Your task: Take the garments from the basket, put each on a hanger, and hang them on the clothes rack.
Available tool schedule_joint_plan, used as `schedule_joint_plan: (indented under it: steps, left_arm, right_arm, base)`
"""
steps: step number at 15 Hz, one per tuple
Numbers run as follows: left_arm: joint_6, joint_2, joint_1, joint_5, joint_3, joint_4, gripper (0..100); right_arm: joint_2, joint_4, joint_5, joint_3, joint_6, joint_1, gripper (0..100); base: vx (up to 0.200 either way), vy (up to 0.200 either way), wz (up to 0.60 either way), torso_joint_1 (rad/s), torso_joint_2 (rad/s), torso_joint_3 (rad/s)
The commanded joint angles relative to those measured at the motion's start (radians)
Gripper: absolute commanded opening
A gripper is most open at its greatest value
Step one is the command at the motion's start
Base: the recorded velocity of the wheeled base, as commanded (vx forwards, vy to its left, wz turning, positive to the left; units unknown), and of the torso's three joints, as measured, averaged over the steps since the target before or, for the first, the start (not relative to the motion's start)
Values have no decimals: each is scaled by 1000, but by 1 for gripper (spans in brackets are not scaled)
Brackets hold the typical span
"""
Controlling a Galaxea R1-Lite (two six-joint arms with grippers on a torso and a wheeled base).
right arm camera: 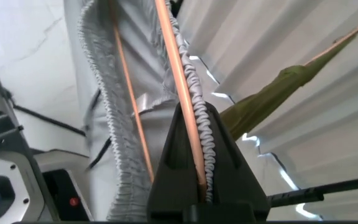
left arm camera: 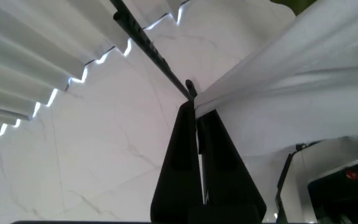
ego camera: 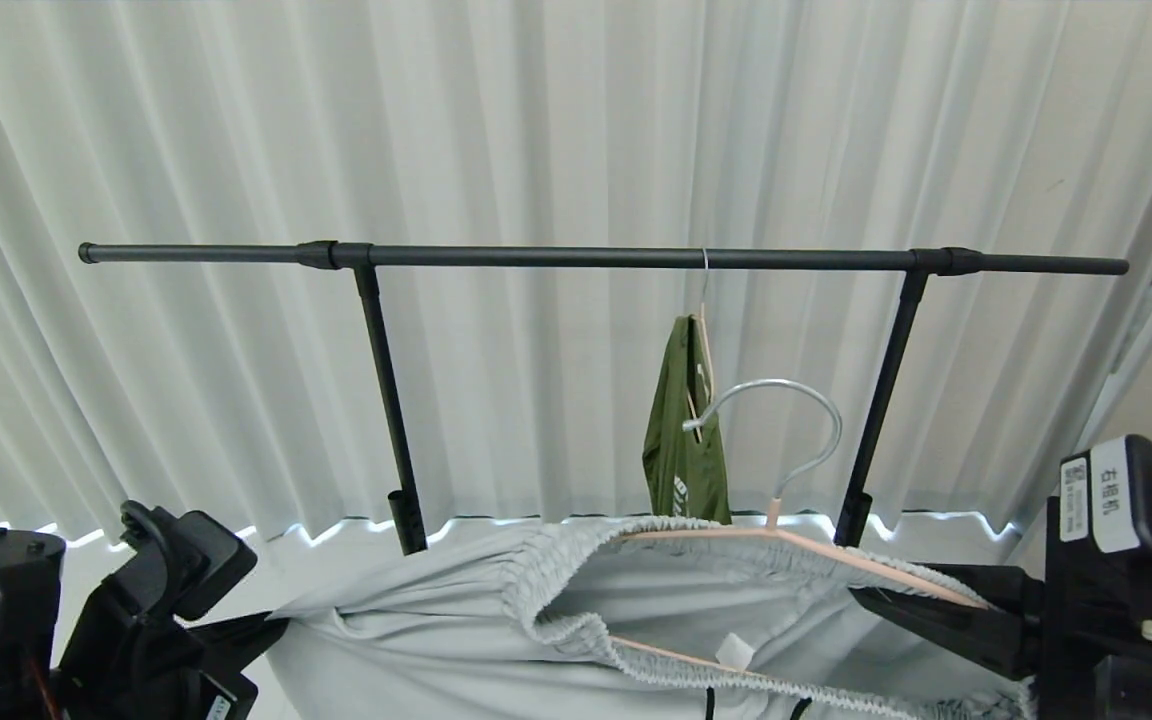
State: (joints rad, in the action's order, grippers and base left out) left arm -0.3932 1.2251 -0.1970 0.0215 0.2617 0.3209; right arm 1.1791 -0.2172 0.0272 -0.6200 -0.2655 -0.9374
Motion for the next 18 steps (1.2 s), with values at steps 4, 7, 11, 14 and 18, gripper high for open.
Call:
schedule_joint_plan:
  steps: [4, 7, 11, 14, 18]
  left_arm:
    - [0, -24, -79, -2, 1, 0, 0]
    - [4, -35, -157, -2, 1, 3, 100]
    - [4, -64, -180, -3, -1, 64, 100]
    - [10, -87, -174, -23, -24, 64, 100]
    - [10, -98, -174, -66, -44, 64, 100]
  right_arm:
    - [0, -10, -32, -6, 39, 8, 0]
    - [0, -8, -56, -4, 55, 25, 0]
    - [-21, 19, -153, -1, 144, 146, 0]
    - [-102, 210, -188, -1, 152, 284, 0]
    - [-271, 489, -188, 14, 154, 422, 0]
  base:
    - [0, 0, 0, 0, 0, 0]
    - [0, 0, 0, 0, 0, 0]
    - [0, 0, 0, 0, 0, 0]
    - [0, 0, 0, 0, 0, 0]
    - [0, 0, 0, 0, 0, 0]
